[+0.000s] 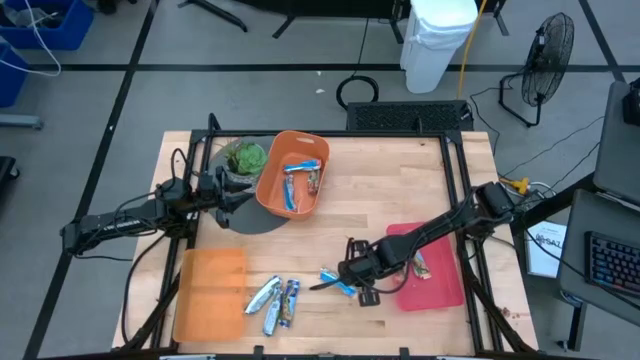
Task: Pick and place Granola Bars by type
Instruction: Put the yellow granola bar into the red bin
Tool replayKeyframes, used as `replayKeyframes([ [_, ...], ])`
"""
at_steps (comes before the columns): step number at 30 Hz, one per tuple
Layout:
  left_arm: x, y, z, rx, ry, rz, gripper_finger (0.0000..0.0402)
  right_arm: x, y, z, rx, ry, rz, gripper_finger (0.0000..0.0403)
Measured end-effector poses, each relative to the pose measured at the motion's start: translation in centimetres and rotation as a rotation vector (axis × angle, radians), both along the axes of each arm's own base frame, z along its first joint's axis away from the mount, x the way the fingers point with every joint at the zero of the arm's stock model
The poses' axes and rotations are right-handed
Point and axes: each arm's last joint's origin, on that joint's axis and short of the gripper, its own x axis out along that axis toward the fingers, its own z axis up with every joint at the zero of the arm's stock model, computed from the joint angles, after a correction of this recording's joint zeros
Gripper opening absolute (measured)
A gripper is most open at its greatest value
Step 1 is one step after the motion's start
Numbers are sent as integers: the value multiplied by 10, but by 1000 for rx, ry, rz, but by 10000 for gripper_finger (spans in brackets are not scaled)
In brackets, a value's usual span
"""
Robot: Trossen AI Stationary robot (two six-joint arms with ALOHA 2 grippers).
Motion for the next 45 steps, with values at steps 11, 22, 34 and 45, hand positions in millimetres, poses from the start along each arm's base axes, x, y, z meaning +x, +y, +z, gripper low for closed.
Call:
replayKeyframes([
  [11,0,0,0,0,0,0,154,-3,8,-3,215,74,-82,0],
  [22,0,0,0,0,0,0,154,3,2,-2,274,81,-166,0],
  [34,0,0,0,0,0,0,154,6,0,-1,300,59,-153,140],
  [45,0,0,0,0,0,0,154,1,-5,-27,403,-44,-232,232],
])
